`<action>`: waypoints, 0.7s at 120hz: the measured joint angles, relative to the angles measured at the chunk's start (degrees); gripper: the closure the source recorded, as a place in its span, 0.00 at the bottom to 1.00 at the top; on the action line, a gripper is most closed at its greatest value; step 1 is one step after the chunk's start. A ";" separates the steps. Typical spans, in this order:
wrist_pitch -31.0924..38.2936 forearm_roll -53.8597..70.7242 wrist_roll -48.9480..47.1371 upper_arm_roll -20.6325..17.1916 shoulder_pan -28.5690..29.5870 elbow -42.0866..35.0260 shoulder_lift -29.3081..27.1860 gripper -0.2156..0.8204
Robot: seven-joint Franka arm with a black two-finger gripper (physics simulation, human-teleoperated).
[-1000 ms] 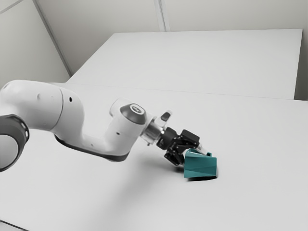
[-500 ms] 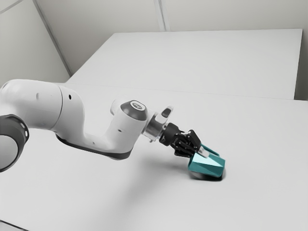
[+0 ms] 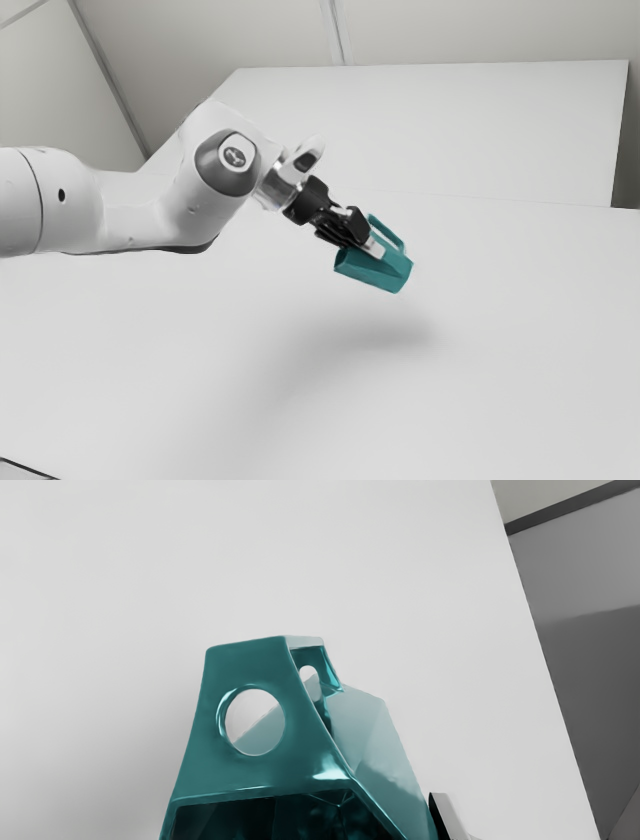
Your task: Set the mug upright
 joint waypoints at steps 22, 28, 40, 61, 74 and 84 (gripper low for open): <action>-4.90 20.37 -5.21 5.33 0.99 4.34 -2.17 0.96; -5.76 24.68 -6.35 5.81 2.18 4.95 -2.74 0.95; -6.96 31.78 -8.36 6.82 4.45 5.53 -3.48 0.95; -8.08 40.14 -11.24 7.30 8.15 5.76 -3.26 0.96; -8.43 43.21 -12.87 7.31 9.70 4.65 -2.60 0.96; -8.57 44.63 -14.04 7.01 11.15 3.75 -2.16 0.96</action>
